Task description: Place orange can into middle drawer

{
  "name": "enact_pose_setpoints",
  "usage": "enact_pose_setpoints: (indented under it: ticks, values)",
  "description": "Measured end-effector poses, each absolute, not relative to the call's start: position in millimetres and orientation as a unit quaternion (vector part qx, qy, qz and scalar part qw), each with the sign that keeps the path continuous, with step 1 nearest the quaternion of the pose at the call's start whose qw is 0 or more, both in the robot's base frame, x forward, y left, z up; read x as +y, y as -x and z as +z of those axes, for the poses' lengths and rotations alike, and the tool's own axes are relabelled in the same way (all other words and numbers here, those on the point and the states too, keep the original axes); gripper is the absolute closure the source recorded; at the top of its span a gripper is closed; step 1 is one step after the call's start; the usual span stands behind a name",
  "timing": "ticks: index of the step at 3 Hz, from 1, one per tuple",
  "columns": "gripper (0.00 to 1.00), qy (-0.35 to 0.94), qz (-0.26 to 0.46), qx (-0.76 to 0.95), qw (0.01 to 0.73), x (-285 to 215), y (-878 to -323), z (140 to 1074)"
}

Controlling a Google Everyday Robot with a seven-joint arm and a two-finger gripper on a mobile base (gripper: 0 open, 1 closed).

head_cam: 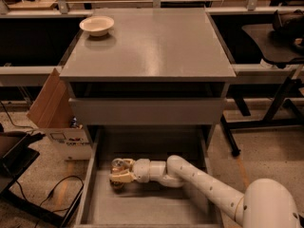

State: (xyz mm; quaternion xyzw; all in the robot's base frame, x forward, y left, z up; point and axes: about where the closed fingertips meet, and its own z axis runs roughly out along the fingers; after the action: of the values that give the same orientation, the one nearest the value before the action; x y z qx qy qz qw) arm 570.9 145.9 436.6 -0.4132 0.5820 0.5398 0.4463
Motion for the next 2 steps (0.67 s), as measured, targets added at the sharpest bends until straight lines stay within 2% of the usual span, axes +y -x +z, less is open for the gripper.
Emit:
enact_pose_setpoints:
  ticks: [2]
  values:
    - [0.52, 0.416, 0.542, 0.579, 0.445, 149.9, -569.4, 439.6]
